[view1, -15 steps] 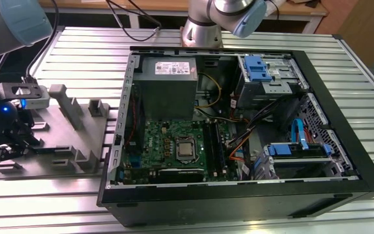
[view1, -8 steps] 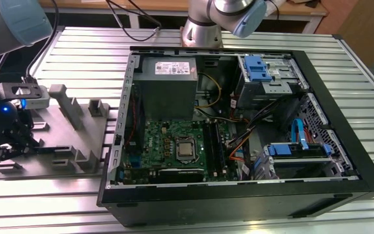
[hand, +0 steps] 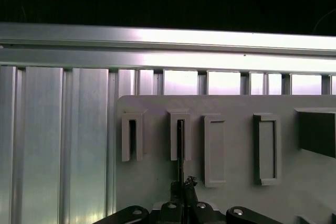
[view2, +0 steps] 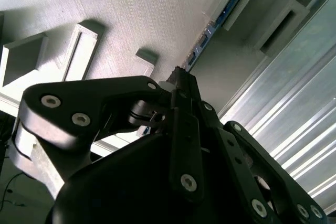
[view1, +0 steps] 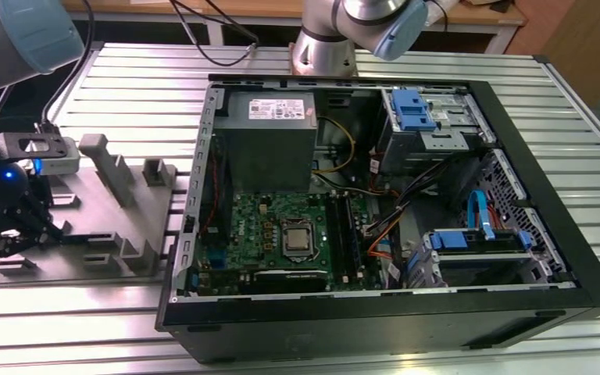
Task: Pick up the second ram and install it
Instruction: 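Pick up the second ram and move it above second insertion slot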
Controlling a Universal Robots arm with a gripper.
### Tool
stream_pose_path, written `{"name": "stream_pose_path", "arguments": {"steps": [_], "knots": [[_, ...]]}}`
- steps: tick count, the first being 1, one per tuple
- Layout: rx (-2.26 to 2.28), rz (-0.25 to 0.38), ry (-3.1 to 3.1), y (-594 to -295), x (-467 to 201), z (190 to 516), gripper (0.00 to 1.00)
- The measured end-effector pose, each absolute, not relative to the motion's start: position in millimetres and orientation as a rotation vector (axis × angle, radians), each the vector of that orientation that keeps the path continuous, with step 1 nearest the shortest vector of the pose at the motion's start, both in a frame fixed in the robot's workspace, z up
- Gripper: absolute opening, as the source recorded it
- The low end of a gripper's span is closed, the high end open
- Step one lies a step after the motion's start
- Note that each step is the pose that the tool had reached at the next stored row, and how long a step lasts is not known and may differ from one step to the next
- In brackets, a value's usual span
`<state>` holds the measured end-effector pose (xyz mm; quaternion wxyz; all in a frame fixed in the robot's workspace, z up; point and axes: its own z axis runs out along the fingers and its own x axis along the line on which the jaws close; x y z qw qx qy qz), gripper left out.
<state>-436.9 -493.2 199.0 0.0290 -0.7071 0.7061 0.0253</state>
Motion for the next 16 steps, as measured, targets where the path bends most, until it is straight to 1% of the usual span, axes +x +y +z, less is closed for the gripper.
{"name": "stream_pose_path", "arguments": {"steps": [4, 5, 16], "knots": [[-2.181, 0.078, 2.178, -493.2, -437.0, 199.0, 0.10], [-2.181, 0.078, 2.178, -493.2, -436.9, 199.0, 0.08], [-2.175, 0.079, 2.183, -493.3, -436.9, 199.0, 0.08]]}}
